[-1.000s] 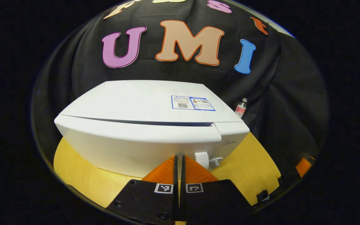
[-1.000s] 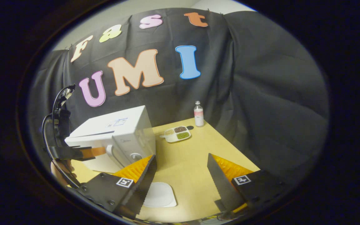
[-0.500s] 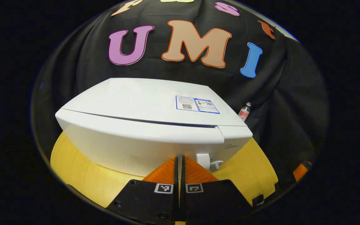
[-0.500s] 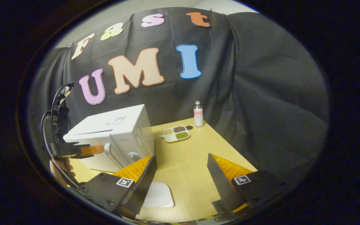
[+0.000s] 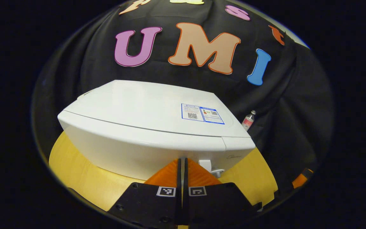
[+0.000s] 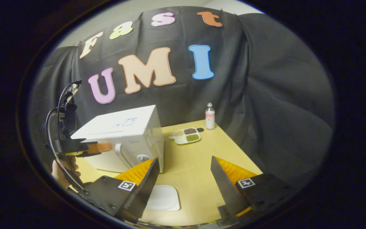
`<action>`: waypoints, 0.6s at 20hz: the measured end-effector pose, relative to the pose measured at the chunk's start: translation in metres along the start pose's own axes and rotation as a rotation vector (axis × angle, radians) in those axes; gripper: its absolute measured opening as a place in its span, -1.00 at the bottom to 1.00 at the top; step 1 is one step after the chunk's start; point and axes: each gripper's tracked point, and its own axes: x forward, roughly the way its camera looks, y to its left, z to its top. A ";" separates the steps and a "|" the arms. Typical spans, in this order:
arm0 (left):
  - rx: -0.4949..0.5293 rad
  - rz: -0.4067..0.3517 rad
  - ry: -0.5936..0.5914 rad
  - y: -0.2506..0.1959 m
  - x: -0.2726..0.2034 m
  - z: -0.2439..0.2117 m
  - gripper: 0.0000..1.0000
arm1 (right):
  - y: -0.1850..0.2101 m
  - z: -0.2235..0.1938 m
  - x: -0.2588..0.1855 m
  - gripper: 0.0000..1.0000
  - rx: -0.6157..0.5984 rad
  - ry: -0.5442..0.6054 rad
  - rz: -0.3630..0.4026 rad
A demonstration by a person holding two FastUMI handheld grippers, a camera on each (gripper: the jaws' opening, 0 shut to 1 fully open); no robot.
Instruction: Open the microwave oven with the left hand, put the food in, and close the microwave oven.
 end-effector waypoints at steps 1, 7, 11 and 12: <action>0.000 -0.011 -0.016 -0.005 -0.010 0.005 -0.96 | 0.001 0.006 0.001 0.83 -0.004 -0.005 0.005; 0.066 -0.002 -0.114 -0.004 -0.070 0.030 -0.78 | 0.011 0.048 -0.002 0.83 -0.016 -0.061 0.057; 0.163 0.063 -0.145 0.016 -0.103 0.038 -0.03 | 0.020 0.072 -0.009 0.99 -0.051 -0.107 0.104; 0.178 0.088 -0.162 0.020 -0.111 0.042 0.24 | 0.023 0.076 -0.012 0.83 -0.053 -0.115 0.118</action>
